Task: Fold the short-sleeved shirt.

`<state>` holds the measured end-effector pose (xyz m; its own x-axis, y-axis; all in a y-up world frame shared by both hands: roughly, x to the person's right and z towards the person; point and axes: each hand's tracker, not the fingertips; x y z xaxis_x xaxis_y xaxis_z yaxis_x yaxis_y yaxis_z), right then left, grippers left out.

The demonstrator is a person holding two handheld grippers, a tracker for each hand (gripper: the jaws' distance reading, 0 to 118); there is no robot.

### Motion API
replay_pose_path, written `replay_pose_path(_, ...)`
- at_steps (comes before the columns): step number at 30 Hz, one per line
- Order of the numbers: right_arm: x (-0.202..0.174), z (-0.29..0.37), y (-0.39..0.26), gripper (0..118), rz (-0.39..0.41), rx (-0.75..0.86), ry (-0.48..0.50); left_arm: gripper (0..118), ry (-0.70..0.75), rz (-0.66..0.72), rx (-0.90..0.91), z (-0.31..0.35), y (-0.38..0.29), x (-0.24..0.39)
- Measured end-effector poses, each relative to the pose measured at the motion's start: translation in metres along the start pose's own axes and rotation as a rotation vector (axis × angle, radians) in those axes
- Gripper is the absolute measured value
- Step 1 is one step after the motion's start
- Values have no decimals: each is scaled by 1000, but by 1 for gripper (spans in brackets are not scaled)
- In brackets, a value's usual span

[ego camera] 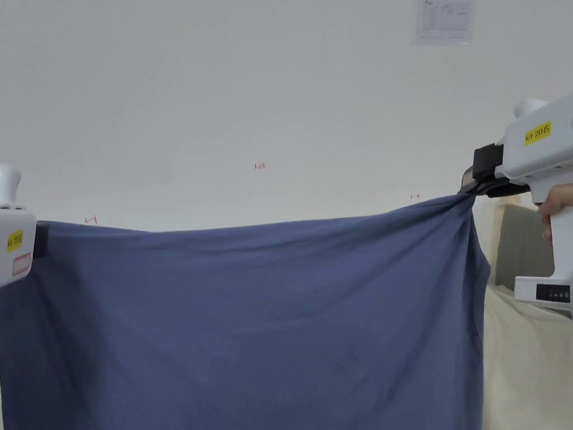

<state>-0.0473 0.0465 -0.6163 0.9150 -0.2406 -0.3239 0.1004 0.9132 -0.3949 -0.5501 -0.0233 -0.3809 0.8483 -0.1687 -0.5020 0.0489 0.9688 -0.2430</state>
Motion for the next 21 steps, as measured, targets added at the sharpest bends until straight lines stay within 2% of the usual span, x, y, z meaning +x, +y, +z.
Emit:
replay_pose_path(9,-32,-32,77,3,-5,75,-19,0,10,45,77,-76,79,-5)
replay_pose_path(11,-25,-54,106,3,-20,88,-14,0,17,98,109,-94,95,-8)
replay_pose_path(14,-23,-83,139,3,-17,133,-22,0,14,87,107,-122,117,-12)
replay_pose_path(16,-25,-95,157,3,-49,175,-21,0,10,103,122,-140,136,-14)
replay_pose_path(21,-50,-90,183,3,-66,243,1,0,10,85,156,-166,167,-16)
